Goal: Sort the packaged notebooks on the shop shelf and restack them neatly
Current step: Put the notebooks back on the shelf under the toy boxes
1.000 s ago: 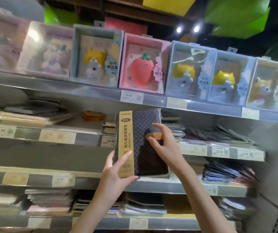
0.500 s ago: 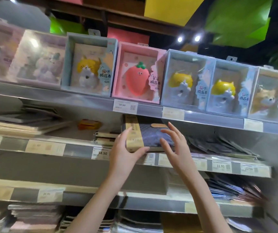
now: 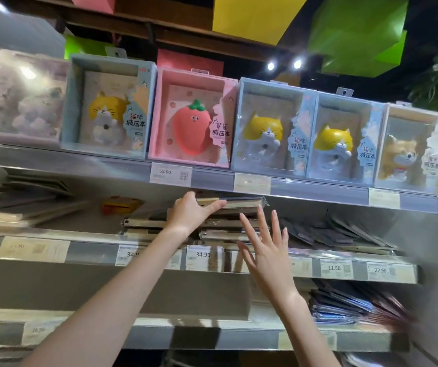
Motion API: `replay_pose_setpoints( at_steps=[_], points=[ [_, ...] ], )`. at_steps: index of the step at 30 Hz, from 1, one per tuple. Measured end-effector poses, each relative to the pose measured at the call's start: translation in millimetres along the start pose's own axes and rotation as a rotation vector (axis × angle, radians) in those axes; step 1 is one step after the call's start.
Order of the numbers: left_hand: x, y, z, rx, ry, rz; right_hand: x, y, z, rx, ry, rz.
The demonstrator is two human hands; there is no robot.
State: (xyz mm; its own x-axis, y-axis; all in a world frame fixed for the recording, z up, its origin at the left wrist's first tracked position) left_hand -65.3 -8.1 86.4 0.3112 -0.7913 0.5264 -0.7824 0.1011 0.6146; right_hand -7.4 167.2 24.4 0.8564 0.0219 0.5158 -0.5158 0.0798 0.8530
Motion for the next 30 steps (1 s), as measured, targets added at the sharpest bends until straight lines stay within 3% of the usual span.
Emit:
replay_pose_setpoints(
  at_steps=[7,12,21,30],
  points=[
    [-21,26,13,0.040,-0.031,0.063,-8,-5,-16,-0.017,-0.028,0.038],
    [-18,23,16,0.018,0.132,0.078,-7,-8,-14,-0.008,-0.053,0.034],
    [3,-23,25,-0.253,0.085,-0.098,-13,-34,12,-0.043,-0.008,0.097],
    [21,-80,58,-0.355,0.269,-0.059,-22,-76,66,-0.028,0.073,0.217]
  ],
)
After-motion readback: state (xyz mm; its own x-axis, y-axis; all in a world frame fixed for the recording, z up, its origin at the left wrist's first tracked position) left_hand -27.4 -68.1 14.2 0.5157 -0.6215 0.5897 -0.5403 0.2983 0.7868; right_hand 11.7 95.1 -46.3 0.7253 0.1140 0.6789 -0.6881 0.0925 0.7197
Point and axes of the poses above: each hand's wrist, its own y-axis towards the middle knuckle, its own x-axis out of the back of the hand, z = x × y, the point moved 6 cm from there along y, towards the middle knuckle, and after that the axes turned 12 degrees about -x, right-handed, at the moved point
